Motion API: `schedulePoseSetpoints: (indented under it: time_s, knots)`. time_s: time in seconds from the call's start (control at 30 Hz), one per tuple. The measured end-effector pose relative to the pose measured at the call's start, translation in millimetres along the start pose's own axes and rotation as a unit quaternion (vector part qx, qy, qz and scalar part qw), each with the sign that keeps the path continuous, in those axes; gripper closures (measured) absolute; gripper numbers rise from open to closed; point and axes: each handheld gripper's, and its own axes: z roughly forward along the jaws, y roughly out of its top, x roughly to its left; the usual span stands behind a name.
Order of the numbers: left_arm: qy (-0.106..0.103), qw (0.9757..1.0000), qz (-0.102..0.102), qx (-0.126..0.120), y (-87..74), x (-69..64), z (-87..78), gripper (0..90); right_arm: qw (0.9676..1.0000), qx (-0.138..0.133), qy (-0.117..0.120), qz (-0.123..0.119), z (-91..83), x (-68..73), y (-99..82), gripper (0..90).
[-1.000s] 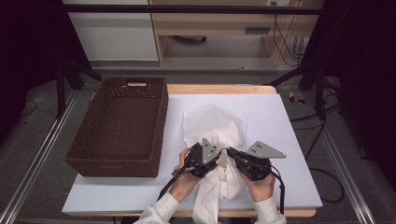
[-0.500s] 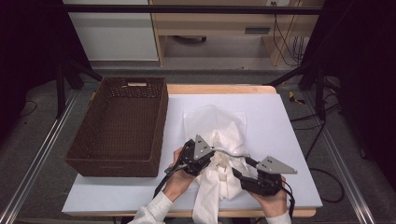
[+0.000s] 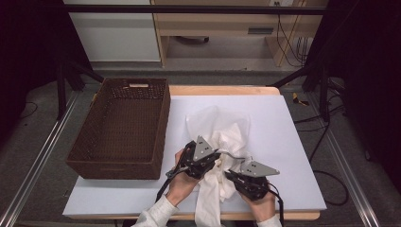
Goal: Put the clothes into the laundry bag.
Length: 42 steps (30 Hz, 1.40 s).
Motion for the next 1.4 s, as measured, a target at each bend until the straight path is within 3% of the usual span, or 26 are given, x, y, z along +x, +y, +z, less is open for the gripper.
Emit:
schedulePoseSetpoints:
  time_s: [0.07, 0.2, 0.3, 0.4, 0.5, 0.53, 0.6, 0.67, 0.8, 0.87, 0.93, 1.0, 1.1, 1.2, 1.3, 1.33, 1.37, 1.4]
  knots:
    - [-0.009, 1.0, 0.001, -0.001, 1.9, -3.4, -2.2, 87.6, 1.0, -0.006, -0.002, -0.003, 10.6, 2.4, 8.2, 87.9]
    - [-0.016, 0.9997, 0.017, 0.002, 1.8, -10.7, -6.5, 87.8, 0.9993, -0.026, -0.018, 0.021, 33.0, -0.3, 17.7, 88.1]
    - [-0.021, 0.9996, 0.017, 0.004, 0.2, -11.8, -11.2, 87.9, 0.997, -0.039, -0.057, 0.035, 45.9, -4.5, 19.4, 88.3]
    - [-0.019, 0.9997, 0.013, -0.001, -2.9, -9.9, -19.2, 88.0, 0.9922, -0.045, -0.101, 0.057, 54.5, -13.4, 17.2, 88.6]
    - [-0.017, 0.9998, 0.009, 0.009, -10.1, -4.7, -17.9, 87.9, 0.986, -0.041, -0.153, 0.055, 61.1, -22.1, 12.5, 88.6]
    - [-0.018, 0.9997, 0.007, 0.013, -12.1, -3.3, -16.6, 87.9, 0.9854, -0.038, -0.157, 0.053, 63.8, -25.0, 10.5, 88.4]
    - [-0.019, 0.9997, 0.002, 0.015, -16.7, 0.2, -14.6, 87.8, 0.9864, -0.039, -0.152, 0.05, 62.8, -26.5, 9.1, 87.3]
    - [-0.019, 0.9997, -0.006, 0.014, -19.8, 3.9, -12.7, 87.7, 0.99, -0.043, -0.126, 0.047, 55.8, -27.7, 7.7, 83.0]
    - [-0.014, 0.9998, -0.014, 0.01, -21.6, 7.5, -7.4, 87.5, 0.9939, -0.057, -0.088, 0.034, 31.0, -20.9, 6.8, 58.6]
    - [-0.005, 0.9999, -0.007, 0.008, -22.0, 5.6, -5.5, 87.5, 0.9954, -0.059, -0.07, 0.028, 17.3, -14.3, 6.0, 51.4]
    - [-0.007, 0.9999, -0.008, 0.006, -22.2, 4.2, -3.7, 87.5, 0.9962, -0.067, -0.049, 0.026, 7.0, -6.4, 3.9, 37.8]
    - [-0.002, 1.0, -0.008, 0.003, -21.6, 2.9, -3.2, 87.5, 0.9979, -0.049, -0.034, 0.025, 4.9, 1.5, -0.2, 27.3]
    - [-0.003, 0.9999, -0.011, -0.002, -21.0, 2.4, -2.2, 87.5, 0.9987, -0.007, -0.045, 0.024, 15.8, 11.1, -10.7, 23.1]
    - [-0.007, 0.9999, -0.014, -0.004, -20.9, 1.2, -1.9, 87.5, 0.9964, 0.024, -0.076, 0.029, 34.9, 11.7, -12.9, 25.8]
    - [-0.009, 0.9999, -0.013, -0.005, -20.8, -0.2, -4.0, 87.5, 0.9943, 0.04, -0.091, 0.04, 47.3, 5.1, -12.4, 53.5]
    - [-0.01, 0.9999, -0.012, -0.007, -20.6, -0.6, -4.8, 87.5, 0.9943, 0.041, -0.086, 0.048, 47.8, 3.0, -11.9, 64.2]
    - [-0.013, 0.9998, -0.013, -0.008, -20.3, -0.9, -5.7, 87.5, 0.9949, 0.042, -0.066, 0.064, 47.2, 0.3, -10.6, 75.3]
    - [-0.015, 0.9998, -0.013, -0.009, -19.8, -1.3, -6.2, 87.6, 0.9951, 0.043, -0.058, 0.068, 46.5, -2.1, -8.7, 79.0]
